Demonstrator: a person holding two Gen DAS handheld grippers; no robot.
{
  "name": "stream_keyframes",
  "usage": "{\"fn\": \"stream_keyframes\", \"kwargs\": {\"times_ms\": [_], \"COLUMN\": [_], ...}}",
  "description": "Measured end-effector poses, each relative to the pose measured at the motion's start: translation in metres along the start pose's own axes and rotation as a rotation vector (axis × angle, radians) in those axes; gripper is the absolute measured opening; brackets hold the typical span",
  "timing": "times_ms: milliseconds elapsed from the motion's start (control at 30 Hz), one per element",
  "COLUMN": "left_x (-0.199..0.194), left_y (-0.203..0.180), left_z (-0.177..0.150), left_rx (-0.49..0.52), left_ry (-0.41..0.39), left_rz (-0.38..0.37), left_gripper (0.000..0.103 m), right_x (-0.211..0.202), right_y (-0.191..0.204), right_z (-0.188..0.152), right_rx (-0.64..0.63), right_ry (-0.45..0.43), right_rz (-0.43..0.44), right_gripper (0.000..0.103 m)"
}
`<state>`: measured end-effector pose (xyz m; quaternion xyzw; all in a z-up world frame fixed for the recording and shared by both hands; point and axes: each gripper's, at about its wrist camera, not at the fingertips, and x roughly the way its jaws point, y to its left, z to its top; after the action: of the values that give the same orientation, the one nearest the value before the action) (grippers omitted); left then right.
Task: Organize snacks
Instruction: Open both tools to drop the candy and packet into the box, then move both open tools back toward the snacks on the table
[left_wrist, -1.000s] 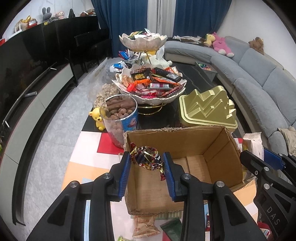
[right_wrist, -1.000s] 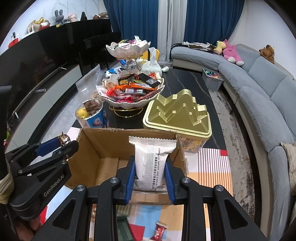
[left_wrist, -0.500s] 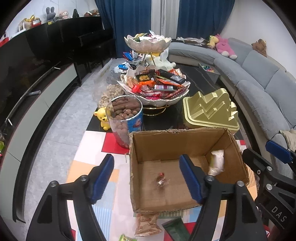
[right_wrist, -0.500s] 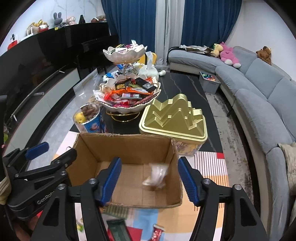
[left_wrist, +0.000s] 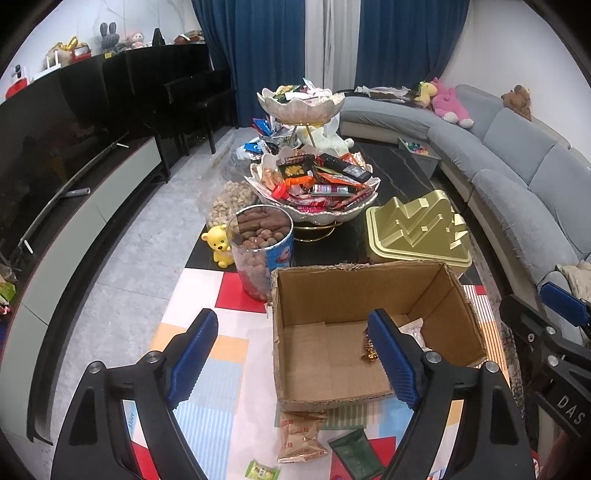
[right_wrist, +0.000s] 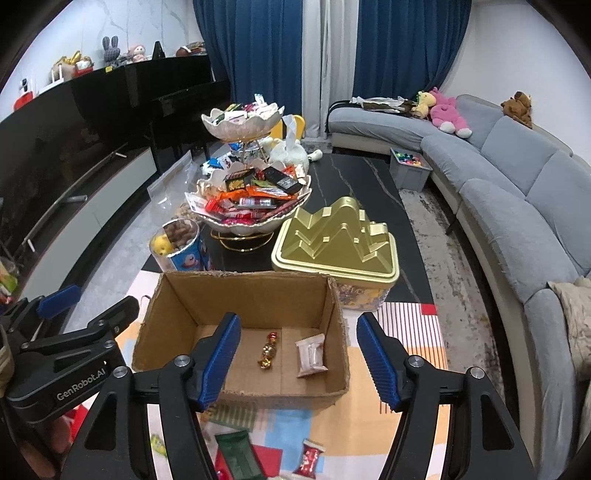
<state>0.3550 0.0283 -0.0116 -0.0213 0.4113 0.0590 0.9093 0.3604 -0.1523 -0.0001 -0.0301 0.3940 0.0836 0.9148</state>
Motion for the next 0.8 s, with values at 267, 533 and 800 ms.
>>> {"fn": "stream_keyframes", "kwargs": {"times_ms": [267, 533, 800], "left_x": [-0.019, -0.03, -0.039], "left_y": [-0.002, -0.004, -0.007], "left_z": [-0.005, -0.017, -0.035], "left_rx": [0.006, 0.025, 0.055], "left_ry": [-0.021, -0.031, -0.05], "left_rz": [-0.009, -0.011, 0.005], "left_gripper": [0.084, 0.088, 0.095], "right_x": [-0.016, -0.025, -0.033], "right_y": [-0.003, -0.006, -0.011], "right_z": [-0.006, -0.018, -0.034], "right_rx": [0.003, 0.003, 0.007], "right_ry": [-0.014, -0.009, -0.014], "right_rz": [-0.006, -0.028, -0.058], "right_gripper": [0.066, 0.071, 0.079]}}
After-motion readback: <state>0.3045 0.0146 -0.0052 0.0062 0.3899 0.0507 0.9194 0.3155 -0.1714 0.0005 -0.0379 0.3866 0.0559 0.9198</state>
